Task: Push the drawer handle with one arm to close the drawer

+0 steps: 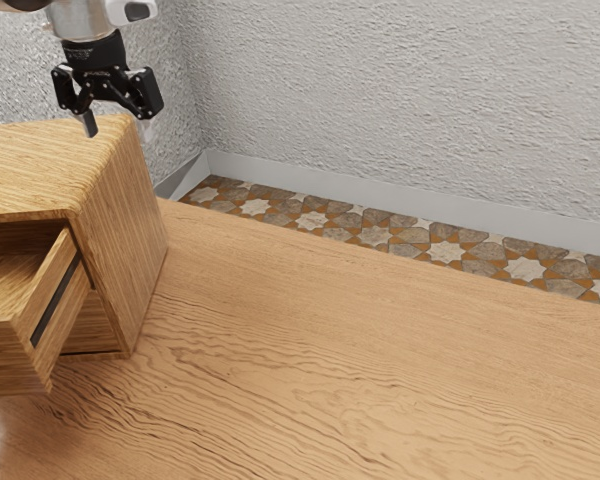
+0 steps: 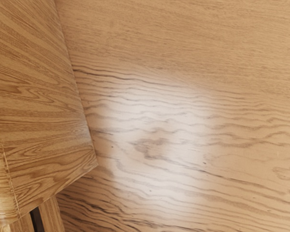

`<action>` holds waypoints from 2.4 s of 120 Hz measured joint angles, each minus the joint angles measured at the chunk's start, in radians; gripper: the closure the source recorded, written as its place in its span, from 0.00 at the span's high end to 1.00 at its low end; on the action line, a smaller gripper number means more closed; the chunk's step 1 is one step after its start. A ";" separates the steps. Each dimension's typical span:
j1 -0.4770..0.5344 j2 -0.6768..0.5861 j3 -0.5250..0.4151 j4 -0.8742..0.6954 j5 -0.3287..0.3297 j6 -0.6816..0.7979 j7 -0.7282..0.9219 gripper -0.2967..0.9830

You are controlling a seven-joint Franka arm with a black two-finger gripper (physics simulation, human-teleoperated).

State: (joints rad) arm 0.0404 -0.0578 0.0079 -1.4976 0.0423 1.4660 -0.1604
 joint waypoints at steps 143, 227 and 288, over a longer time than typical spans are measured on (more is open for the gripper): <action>0.265 -0.902 -0.037 -0.852 -0.042 -0.090 -0.055 0.77; 0.331 -1.129 0.106 -1.205 0.159 0.024 -0.107 0.43; 0.337 -1.068 0.111 -1.212 0.198 0.163 -0.042 0.18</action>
State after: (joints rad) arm 0.3774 -1.1253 0.1186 -2.7099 0.2403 1.6293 -0.2023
